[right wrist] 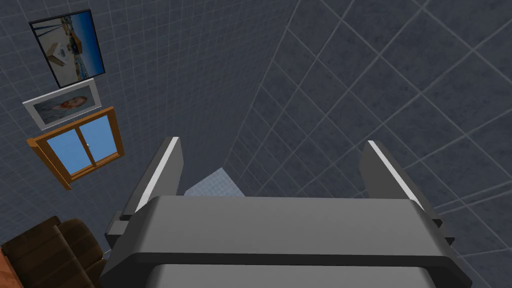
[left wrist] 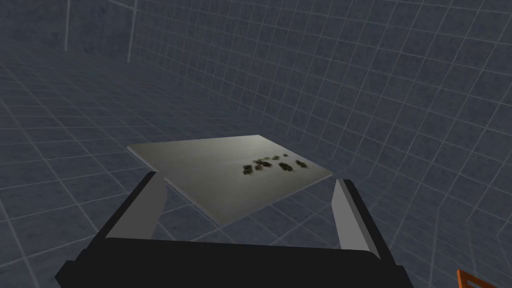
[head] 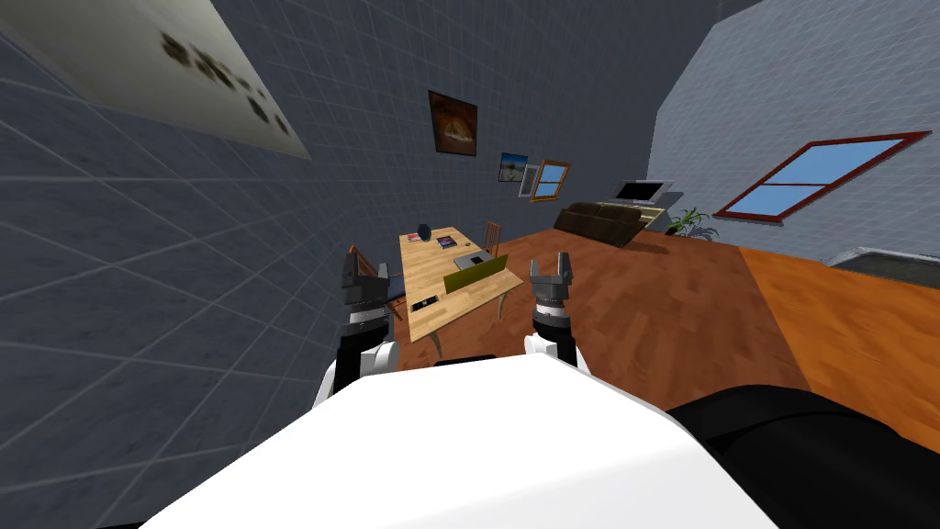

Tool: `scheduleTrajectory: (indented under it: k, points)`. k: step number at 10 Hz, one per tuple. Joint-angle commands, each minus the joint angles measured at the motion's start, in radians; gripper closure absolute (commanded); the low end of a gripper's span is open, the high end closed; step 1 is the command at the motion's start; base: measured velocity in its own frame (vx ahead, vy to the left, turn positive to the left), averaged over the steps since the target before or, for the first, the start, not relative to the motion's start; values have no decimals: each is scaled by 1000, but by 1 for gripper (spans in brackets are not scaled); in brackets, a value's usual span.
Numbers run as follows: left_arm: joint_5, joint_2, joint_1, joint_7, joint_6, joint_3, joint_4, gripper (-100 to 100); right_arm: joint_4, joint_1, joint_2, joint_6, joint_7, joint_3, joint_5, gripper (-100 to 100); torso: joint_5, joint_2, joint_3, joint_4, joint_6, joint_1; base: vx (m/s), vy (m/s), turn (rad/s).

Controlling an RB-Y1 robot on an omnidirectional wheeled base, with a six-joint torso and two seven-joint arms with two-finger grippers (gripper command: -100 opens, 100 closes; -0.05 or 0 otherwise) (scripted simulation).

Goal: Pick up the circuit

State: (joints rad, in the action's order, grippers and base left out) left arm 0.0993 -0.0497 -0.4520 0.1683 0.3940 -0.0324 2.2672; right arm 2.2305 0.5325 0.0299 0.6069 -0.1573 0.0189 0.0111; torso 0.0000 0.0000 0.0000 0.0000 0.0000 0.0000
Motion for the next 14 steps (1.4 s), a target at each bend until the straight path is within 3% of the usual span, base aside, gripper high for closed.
scheduleTrajectory:
  k: [1, 4, 8, 9, 10, 11, 13, 14]
  points:
    - [-22, 41, 3, 0, -16, 11, -15, -100, 0, 0, 0, 0, 0, 0, 0, 0, 0, 0, 0, 0, 0, 0, -13, 3, -77]
    - [-77, 116, 9, 0, -57, 34, -52, -100, 0, 0, 0, 0, 0, 0, 0, 0, 0, 2, 1, 0, 0, 1, -27, 5, -102]
    - [-192, 234, 18, 4, -146, 79, -139, -100, 0, 0, 0, 0, 0, 0, 0, 0, 0, 2, 1, 0, 0, 1, -31, 1, -174]
    - [-197, 237, 18, 4, -146, 79, -139, -100, 0, 0, 0, 0, 0, 0, 0, 0, 0, 2, 1, 0, 0, 1, -19, 4, -46]
    - [-235, 269, 20, 5, -175, 92, -167, -100, 0, 0, 0, 0, 0, 0, 0, 0, 0, 1, 1, 0, 0, 1, -10, -2, -151]
    - [-235, 269, 20, 5, -175, 92, -167, -100, 0, 0, 0, 0, 0, 0, 0, 0, 0, 1, 1, 0, 0, 1, -7, 2, -75]
    - [-304, 335, 22, 11, -231, 116, -230, -100, 0, 0, 0, 0, 0, 0, 0, 0, 0, 0, 0, 0, 0, 1, -9, -2, -219]
    - [-317, 335, 22, 11, -237, 116, -230, -100, 0, 0, 0, 0, 0, 0, 0, 0, 0, 0, 0, 0, 0, 1, -9, 5, -71]
